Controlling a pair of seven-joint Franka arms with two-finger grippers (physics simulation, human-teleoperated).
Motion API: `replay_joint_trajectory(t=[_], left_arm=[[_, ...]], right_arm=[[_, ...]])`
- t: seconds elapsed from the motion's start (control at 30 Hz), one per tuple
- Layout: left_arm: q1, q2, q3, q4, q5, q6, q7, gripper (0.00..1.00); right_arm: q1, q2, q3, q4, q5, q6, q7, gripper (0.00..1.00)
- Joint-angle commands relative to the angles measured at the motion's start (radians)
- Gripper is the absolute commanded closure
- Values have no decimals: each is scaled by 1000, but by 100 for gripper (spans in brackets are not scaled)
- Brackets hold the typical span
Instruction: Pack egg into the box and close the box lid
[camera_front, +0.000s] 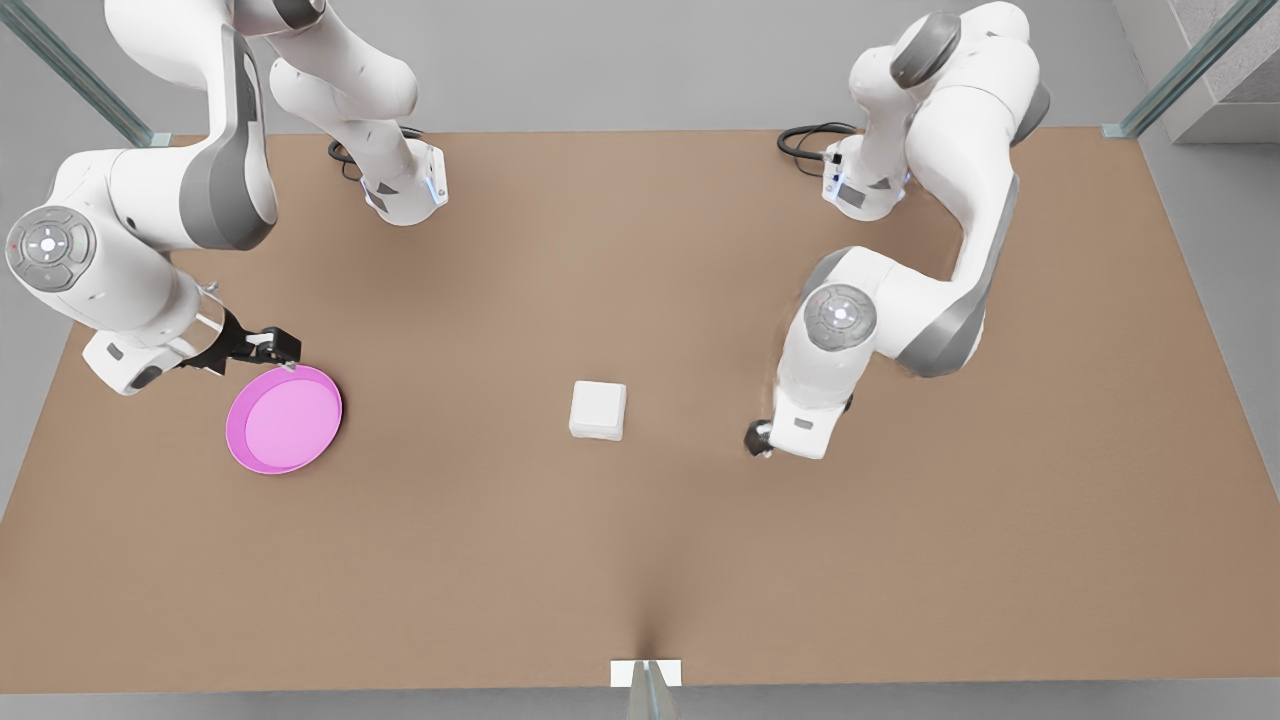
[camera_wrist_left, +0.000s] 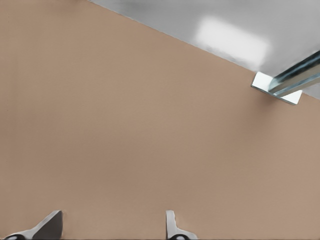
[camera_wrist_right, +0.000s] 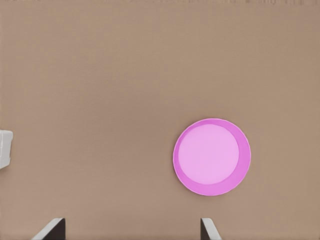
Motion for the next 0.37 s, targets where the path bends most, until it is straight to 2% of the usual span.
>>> replay_joint_trajectory(t=[0.0, 0.03, 0.07, 0.1, 0.13, 0.2, 0.33], left_arm=[[96, -65, 12, 18, -60, -359, 705, 0], [35, -117, 174, 20, -184, -367, 921, 0], [-56, -111, 282, 40, -283, -323, 822, 0], [-39, -183, 290, 8, -284, -302, 780, 0], [-38, -232, 307, -48, -290, -290, 909, 0], [-33, -409, 342, -257, -327, -187, 897, 0], [-38, -380, 344, -235, -332, -192, 904, 0]], right_arm=[[-2, -1, 0, -1, 0, 1, -13, 0], [-2, -1, 2, -1, 0, 1, -13, 0], [-2, 4, 0, 6, 0, 18, -10, 0], [-5, 4, 0, 1, 0, 22, -9, 0], [-5, 5, 0, -2, 0, 24, -6, 0], [-11, 5, 2, -1, 4, 36, 7, 0], [-12, 7, 2, -4, 7, 33, 8, 0]])
